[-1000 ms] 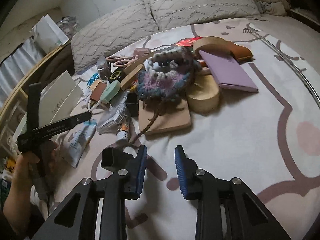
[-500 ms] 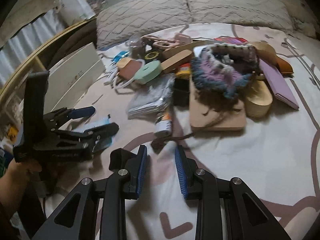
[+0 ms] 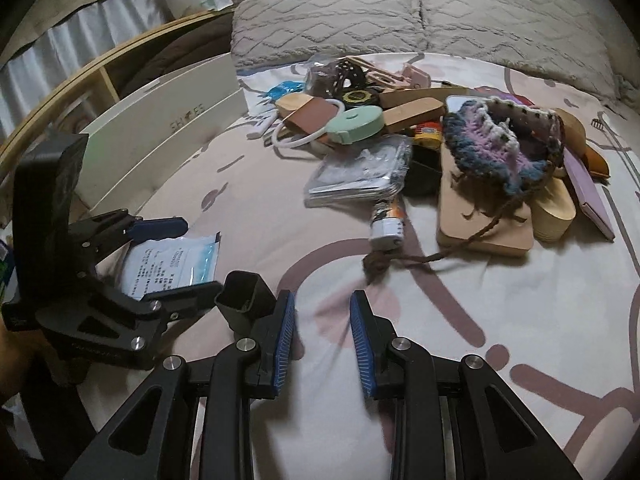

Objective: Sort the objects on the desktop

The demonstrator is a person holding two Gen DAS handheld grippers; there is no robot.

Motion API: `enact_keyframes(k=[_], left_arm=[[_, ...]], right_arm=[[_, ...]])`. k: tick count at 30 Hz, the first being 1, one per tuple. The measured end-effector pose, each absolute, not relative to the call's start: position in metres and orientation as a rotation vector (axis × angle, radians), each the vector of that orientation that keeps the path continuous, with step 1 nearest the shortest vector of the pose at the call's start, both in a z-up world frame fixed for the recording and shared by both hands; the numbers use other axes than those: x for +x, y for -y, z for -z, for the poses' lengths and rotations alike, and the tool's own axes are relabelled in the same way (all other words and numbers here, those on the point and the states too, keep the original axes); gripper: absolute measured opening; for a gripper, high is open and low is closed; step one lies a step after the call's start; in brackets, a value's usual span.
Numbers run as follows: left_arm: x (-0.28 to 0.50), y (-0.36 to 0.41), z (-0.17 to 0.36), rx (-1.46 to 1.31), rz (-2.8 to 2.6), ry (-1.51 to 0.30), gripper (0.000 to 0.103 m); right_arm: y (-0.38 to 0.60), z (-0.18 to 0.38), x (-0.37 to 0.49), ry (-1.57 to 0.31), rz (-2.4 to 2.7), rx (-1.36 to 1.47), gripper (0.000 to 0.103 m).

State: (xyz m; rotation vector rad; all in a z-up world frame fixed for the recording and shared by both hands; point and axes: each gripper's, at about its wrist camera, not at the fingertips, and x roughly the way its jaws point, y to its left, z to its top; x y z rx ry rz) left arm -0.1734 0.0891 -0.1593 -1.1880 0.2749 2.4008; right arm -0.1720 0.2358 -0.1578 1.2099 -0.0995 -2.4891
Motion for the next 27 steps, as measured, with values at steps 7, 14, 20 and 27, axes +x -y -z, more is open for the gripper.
enact_keyframes(k=[7, 14, 20, 27], left_arm=[[-0.150, -0.071, 0.123, -1.002, -2.454, -0.216, 0.093], [-0.119, -0.064, 0.134, -1.093, -2.418, -0.336, 0.093], [-0.109, -0.043, 0.149, -1.195, -2.520, -0.351, 0.093], [-0.112, -0.028, 0.150, -1.209, -2.627, -0.341, 0.095]], right_arm=[[-0.253, 0.152, -0.168, 0.219, 2.579, 1.186, 0.030], [-0.259, 0.128, -0.152, 0.302, 2.498, 1.040, 0.030], [-0.229, 0.120, -0.130, 0.236, 2.250, 0.938, 0.030], [-0.200, 0.133, -0.133, 0.206, 2.144, 1.010, 0.030]])
